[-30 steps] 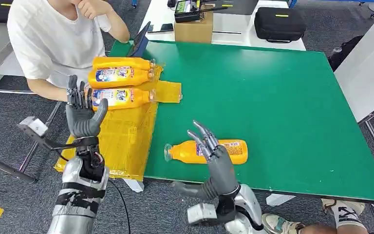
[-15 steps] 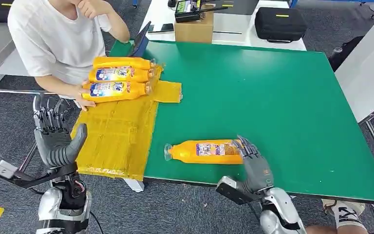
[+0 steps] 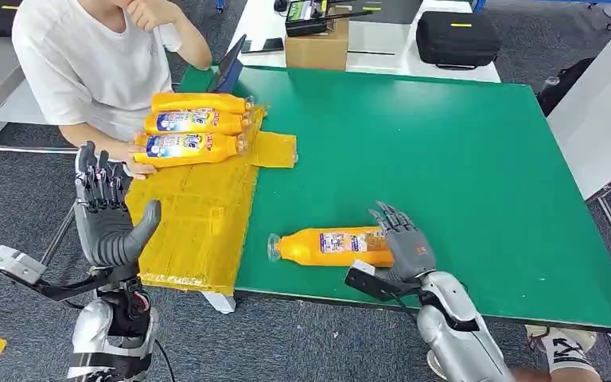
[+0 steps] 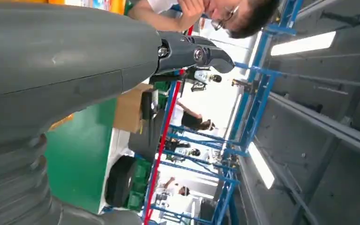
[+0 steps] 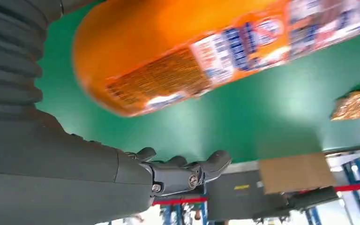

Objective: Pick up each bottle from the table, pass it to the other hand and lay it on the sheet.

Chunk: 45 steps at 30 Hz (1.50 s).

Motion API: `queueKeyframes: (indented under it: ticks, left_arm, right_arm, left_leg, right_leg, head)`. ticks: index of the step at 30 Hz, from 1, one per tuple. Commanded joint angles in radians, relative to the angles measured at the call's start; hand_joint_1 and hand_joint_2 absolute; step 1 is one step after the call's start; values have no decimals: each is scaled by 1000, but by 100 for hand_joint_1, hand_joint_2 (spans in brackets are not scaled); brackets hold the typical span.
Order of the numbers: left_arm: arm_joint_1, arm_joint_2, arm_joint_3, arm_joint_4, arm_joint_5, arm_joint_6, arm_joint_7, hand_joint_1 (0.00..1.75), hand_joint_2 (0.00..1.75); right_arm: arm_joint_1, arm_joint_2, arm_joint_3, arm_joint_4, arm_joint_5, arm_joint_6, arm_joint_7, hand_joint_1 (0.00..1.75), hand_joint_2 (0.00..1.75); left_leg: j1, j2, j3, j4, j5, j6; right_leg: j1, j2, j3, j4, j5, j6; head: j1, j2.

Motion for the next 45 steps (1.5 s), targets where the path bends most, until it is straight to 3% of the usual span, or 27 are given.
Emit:
queueKeyframes:
  ticks: [1, 5, 13, 18, 19, 20, 21, 24, 25, 26, 27, 33, 38, 41, 42, 45]
  left_arm:
    - [-46, 33, -30, 83, -4, 3, 5, 0, 175]
    - [-49, 36, -28, 94, 7, 26, 25, 0, 175]
    - [-47, 38, -27, 92, 8, 25, 25, 0, 175]
    - [-14, 33, 3, 66, 16, 16, 40, 0, 175]
    - [-11, 28, 10, 64, 11, 15, 41, 0, 175]
    - [-9, 26, 18, 63, 3, 13, 44, 0, 175]
    - [-11, 24, 21, 64, 0, 12, 44, 0, 175]
    - [-30, 29, 17, 88, -8, 6, 46, 0, 175]
    - [-35, 34, 12, 96, -15, 6, 46, 0, 175]
    - [-40, 35, 11, 101, -16, 6, 46, 0, 175]
    - [-46, 40, 8, 112, -15, 5, 46, 0, 175]
    - [-57, 49, 4, 126, -5, 0, 49, 0, 175]
    - [-63, 52, 2, 134, 2, -1, 49, 0, 175]
    - [-70, 65, -21, 148, 17, -12, 46, 0, 175]
    - [-63, 69, -34, 146, 21, -11, 45, 0, 175]
    - [-23, 73, -73, 133, -17, 10, 60, 0, 175]
  right_arm:
    - [-75, 30, 55, 156, -41, 24, -17, 0, 175]
    - [-108, 18, 118, 239, -28, 43, 10, 0, 175]
    - [-113, 16, 118, 246, -29, 52, 19, 0, 175]
    - [-256, -3, 272, 426, 74, 200, 177, 0, 175]
    - [-281, -1, 311, 454, 127, 182, 232, 30, 175]
    - [-304, 6, 346, 485, 170, 195, 253, 166, 175]
    - [-305, 13, 331, 491, 152, 204, 251, 171, 175]
    - [-305, 19, 308, 498, 107, 222, 220, 173, 175]
    - [-303, 20, 298, 500, 92, 218, 210, 145, 175]
    - [-302, 22, 300, 505, 92, 210, 205, 129, 175]
    - [-310, 28, 294, 530, 77, 216, 202, 129, 175]
    - [-342, 27, 285, 586, 52, 225, 178, 166, 175]
    - [-328, 29, 262, 588, 14, 221, 140, 171, 175]
    - [-254, 30, 112, 525, -219, 242, -84, 175, 175]
    - [-196, 30, 62, 448, -291, 186, -146, 175, 175]
    - [-66, 48, 13, 209, -352, 78, -178, 175, 175]
  left_leg:
    - [0, 1, 4, -1, -1, -1]
    - [1, 2, 7, -1, -2, -2]
    - [1, 0, 4, -1, -1, -1]
    - [0, 5, 6, -1, -2, -1]
    - [0, 6, 5, -1, -2, -1]
    - [1, 8, 8, -1, -2, -1]
    - [1, 8, 8, -1, -2, -1]
    - [1, 7, 9, -1, -1, -1]
    - [1, 6, 11, -1, -1, -2]
    - [1, 4, 10, -1, 0, -1]
    - [1, 3, 11, -1, 0, -2]
    - [1, 1, 13, -2, 1, -1]
    - [1, 0, 14, -2, 0, -1]
    - [1, -1, 15, -2, 0, -1]
    - [1, -2, 14, -3, 1, -1]
    - [2, -2, 16, -3, 0, -1]
  right_leg:
    - [1, 0, 4, -1, -1, -2]
    - [1, 1, 6, -1, -2, -2]
    - [1, 0, 4, -1, -1, -2]
    - [1, 3, 5, -1, -1, -2]
    - [0, 3, 4, -1, 0, -1]
    - [1, 6, 6, -1, 0, -2]
    - [1, 6, 5, -2, 0, -2]
    - [1, 4, 7, -2, 0, -2]
    - [2, 3, 9, -2, 0, -3]
    - [1, 2, 8, -2, 0, -2]
    - [2, 2, 9, -2, 0, -3]
    - [2, 1, 12, -3, 0, -2]
    - [1, 0, 14, -3, 0, -2]
    - [1, -1, 15, -3, 0, -2]
    - [2, -2, 15, -4, 0, -2]
    - [3, -1, 17, -5, 0, -2]
  head:
    - [0, 0]
    - [0, 0]
    - [0, 0]
    - [0, 0]
    - [0, 0]
    - [0, 0]
    - [0, 0]
    - [0, 0]
    - [0, 0]
    - [0, 0]
    - [0, 0]
    - [0, 0]
    - [0, 0]
    - [0, 0]
    - [0, 0]
    - [0, 0]
